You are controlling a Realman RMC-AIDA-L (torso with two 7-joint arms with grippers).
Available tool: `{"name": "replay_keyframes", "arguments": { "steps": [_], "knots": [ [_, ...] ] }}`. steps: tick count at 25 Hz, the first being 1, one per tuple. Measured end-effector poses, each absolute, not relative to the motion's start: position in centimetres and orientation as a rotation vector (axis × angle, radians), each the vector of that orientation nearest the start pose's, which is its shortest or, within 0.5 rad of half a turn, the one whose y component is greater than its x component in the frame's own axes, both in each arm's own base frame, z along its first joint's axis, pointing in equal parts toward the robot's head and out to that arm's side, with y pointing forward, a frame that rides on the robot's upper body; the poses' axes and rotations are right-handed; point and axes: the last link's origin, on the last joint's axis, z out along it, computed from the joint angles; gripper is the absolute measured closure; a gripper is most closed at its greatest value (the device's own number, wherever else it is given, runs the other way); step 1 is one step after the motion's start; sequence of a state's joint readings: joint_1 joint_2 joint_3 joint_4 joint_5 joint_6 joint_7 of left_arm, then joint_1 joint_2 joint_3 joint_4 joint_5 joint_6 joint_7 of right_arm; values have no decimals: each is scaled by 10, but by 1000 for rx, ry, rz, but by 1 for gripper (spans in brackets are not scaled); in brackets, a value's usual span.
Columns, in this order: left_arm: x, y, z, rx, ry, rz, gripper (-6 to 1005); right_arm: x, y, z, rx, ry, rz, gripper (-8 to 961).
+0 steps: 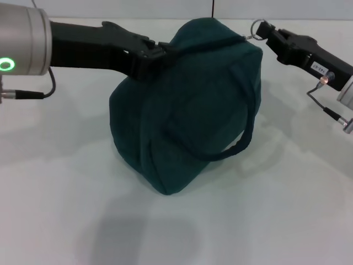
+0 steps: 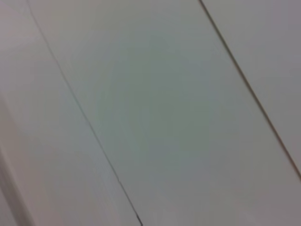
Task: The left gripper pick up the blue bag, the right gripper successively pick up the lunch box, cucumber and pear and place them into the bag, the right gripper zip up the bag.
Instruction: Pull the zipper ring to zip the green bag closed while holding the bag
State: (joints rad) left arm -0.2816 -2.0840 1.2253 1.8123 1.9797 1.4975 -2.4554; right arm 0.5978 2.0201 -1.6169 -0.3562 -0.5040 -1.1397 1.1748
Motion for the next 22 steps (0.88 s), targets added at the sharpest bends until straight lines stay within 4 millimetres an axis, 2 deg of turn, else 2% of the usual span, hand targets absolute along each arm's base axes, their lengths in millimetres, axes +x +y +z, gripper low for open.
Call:
{"name": "replay_keyframes", "arguments": {
  "steps": [10, 22],
  "knots": [
    [-125, 302, 75, -2636, -724, -481, 953, 228, 387, -38, -2170, 950, 1121, 825],
    [-122, 315, 66, -2661, -744, -501, 955, 228, 378, -39, -2218, 913, 1142, 821]
  ]
}}
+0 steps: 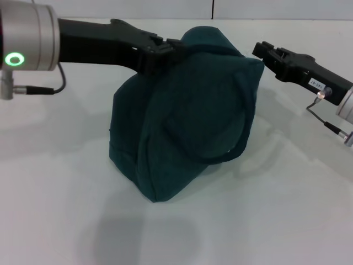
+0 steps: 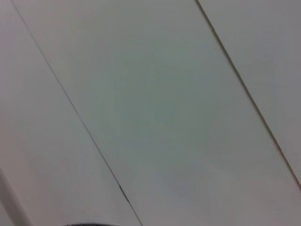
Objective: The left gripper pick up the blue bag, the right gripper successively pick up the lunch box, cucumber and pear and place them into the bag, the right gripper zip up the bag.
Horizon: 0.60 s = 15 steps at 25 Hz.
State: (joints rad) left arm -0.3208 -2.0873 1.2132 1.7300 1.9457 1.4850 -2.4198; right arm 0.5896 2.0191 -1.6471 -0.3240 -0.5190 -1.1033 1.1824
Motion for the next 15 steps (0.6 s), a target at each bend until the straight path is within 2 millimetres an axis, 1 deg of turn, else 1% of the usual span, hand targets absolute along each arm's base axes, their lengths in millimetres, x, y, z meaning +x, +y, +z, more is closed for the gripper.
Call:
{"name": "replay_keyframes", "arguments": {
  "steps": [2, 5, 10, 15],
  "knots": [
    [-119, 318, 64, -2672, -731, -505, 955, 233, 377, -38, -2203, 928, 1135, 820],
    [-113, 326, 59, -2691, -710, -515, 955, 248, 373, -28, -2126, 956, 1152, 819],
    [-104, 334, 57, -2706, -669, -521, 956, 270, 363, -3, -2011, 932, 1206, 562],
    [-103, 341, 51, -2705, -621, -520, 955, 283, 355, 15, -1951, 912, 1243, 390]
  ]
}}
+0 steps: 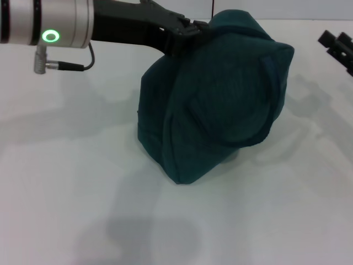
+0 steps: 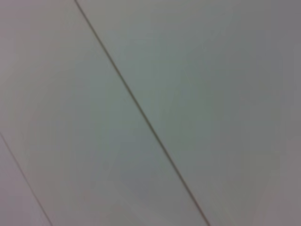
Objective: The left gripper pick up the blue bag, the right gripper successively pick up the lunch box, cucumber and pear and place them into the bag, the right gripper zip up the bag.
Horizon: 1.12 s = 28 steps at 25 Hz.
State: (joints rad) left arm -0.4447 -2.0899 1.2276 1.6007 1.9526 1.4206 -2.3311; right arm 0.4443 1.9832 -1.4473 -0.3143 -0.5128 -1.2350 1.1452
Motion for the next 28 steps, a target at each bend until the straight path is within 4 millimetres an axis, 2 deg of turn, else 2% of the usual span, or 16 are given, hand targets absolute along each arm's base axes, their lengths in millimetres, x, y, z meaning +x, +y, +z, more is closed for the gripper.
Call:
{"name": "replay_keyframes", "arguments": {
  "steps": [6, 9, 15, 20, 21, 28],
  "knots": [
    [-109, 357, 43, -2662, -673, -549, 957, 288, 349, 21, -1934, 904, 1263, 136],
    [-113, 359, 37, -2676, -687, -557, 958, 288, 347, 22, -1935, 900, 1273, 114],
    [-121, 360, 27, -2696, -737, -555, 879, 285, 345, 22, -1951, 883, 1296, 77],
    [-122, 357, 27, -2704, -727, -624, 813, 282, 341, 22, -1984, 864, 1311, 77],
    [-119, 356, 34, -2698, -710, -706, 771, 281, 339, 22, -1997, 854, 1317, 77],
    [-113, 352, 64, -2668, -611, -958, 497, 270, 327, 22, -2135, 733, 1347, 77]
  ]
}}
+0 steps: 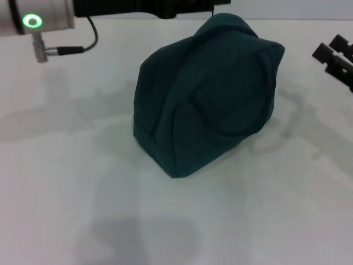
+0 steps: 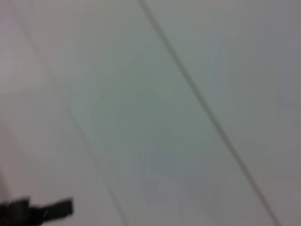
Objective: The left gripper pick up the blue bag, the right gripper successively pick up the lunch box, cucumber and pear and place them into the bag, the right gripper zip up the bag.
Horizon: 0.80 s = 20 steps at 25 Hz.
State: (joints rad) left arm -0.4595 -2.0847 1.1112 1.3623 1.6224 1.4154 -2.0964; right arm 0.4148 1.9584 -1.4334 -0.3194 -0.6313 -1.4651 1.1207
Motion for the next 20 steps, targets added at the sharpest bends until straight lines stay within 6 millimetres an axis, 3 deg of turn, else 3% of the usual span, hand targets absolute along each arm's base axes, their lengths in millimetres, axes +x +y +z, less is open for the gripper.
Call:
{"name": "replay_keyframes", "arguments": {
  "steps": [5, 7, 13, 20],
  "knots": [
    [-125, 342, 80, -2688, -532, -1081, 309, 251, 310, 17, -2303, 495, 1388, 76],
    [-135, 338, 83, -2692, -509, -1100, 310, 242, 303, 15, -2389, 370, 1401, 76],
    [-189, 320, 85, -2669, -481, -1131, 315, 220, 284, 3, -2648, 74, 1361, 76],
    [-244, 285, 62, -2639, -389, -1118, 314, 211, 283, -13, -2750, 25, 1304, 76]
  ]
}}
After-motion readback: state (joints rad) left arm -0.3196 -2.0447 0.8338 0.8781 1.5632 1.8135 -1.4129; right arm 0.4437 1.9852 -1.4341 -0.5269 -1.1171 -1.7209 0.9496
